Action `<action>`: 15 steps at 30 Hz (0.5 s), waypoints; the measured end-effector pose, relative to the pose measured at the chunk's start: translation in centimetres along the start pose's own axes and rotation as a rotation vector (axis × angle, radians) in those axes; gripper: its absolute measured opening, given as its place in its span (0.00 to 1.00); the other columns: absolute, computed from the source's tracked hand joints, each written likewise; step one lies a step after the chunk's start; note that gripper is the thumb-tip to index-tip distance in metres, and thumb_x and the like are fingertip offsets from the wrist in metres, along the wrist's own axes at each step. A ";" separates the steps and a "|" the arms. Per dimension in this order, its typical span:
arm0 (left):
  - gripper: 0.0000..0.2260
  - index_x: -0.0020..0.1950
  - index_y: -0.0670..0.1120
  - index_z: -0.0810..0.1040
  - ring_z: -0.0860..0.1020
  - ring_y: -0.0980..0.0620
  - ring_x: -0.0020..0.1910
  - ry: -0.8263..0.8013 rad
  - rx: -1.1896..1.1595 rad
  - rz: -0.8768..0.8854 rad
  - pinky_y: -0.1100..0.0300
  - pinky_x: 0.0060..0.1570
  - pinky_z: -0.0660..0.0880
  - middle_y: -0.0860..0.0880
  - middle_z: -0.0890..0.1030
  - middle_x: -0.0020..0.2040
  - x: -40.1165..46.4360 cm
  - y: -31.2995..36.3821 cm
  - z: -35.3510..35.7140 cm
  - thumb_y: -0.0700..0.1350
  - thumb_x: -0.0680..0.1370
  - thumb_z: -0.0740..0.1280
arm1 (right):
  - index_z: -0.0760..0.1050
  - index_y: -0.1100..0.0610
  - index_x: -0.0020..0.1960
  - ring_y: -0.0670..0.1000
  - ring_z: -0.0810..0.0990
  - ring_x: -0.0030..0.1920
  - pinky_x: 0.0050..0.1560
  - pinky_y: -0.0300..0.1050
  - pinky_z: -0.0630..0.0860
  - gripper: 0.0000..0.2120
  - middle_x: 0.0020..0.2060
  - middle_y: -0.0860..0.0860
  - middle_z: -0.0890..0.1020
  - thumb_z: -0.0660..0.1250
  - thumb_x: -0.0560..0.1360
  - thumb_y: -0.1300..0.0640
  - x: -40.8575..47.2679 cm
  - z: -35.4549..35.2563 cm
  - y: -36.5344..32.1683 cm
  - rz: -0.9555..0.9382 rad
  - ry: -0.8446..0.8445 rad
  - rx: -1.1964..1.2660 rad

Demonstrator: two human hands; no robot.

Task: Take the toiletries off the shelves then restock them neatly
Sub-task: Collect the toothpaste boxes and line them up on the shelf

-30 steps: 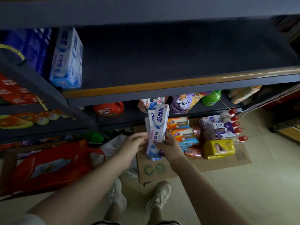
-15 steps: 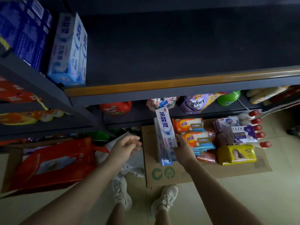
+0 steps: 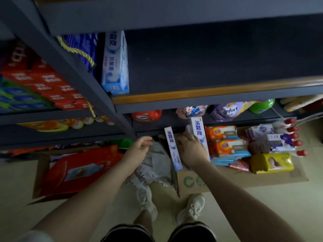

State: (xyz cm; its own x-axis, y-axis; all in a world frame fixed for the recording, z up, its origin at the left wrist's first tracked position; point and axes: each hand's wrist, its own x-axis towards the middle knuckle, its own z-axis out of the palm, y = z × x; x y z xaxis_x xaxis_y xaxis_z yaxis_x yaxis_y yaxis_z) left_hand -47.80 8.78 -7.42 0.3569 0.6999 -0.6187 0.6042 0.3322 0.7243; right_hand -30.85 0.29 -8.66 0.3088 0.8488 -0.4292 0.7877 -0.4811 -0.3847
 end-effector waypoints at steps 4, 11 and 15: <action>0.13 0.63 0.43 0.72 0.73 0.52 0.56 -0.059 0.013 -0.148 0.59 0.55 0.68 0.48 0.75 0.58 2.0 -6.4 2.0 0.35 0.80 0.56 | 0.67 0.55 0.68 0.56 0.63 0.69 0.62 0.49 0.68 0.21 0.68 0.53 0.67 0.56 0.76 0.64 0.3 4.4 1.2 0.054 -0.189 -0.071; 0.17 0.70 0.41 0.64 0.73 0.46 0.61 -0.141 -0.125 -0.222 0.58 0.57 0.69 0.44 0.72 0.64 8.0 -11.2 8.9 0.37 0.81 0.57 | 0.70 0.58 0.64 0.59 0.74 0.59 0.55 0.49 0.73 0.17 0.61 0.57 0.74 0.56 0.77 0.64 3.4 8.1 5.3 0.128 -0.109 -0.020; 0.22 0.73 0.44 0.61 0.74 0.43 0.61 -0.124 -0.153 -0.237 0.55 0.54 0.72 0.43 0.73 0.64 11.4 -12.7 13.2 0.46 0.80 0.61 | 0.69 0.58 0.64 0.60 0.76 0.58 0.52 0.48 0.73 0.17 0.59 0.59 0.75 0.57 0.76 0.65 5.3 10.7 6.2 0.028 -0.150 -0.071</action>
State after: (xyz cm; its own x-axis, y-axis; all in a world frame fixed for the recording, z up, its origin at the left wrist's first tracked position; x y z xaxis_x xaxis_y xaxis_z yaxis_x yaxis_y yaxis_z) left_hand -42.02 4.20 -27.65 0.3086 0.5119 -0.8017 0.5699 0.5753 0.5867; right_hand -30.05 -0.56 -22.06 0.2519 0.7904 -0.5584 0.8175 -0.4826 -0.3144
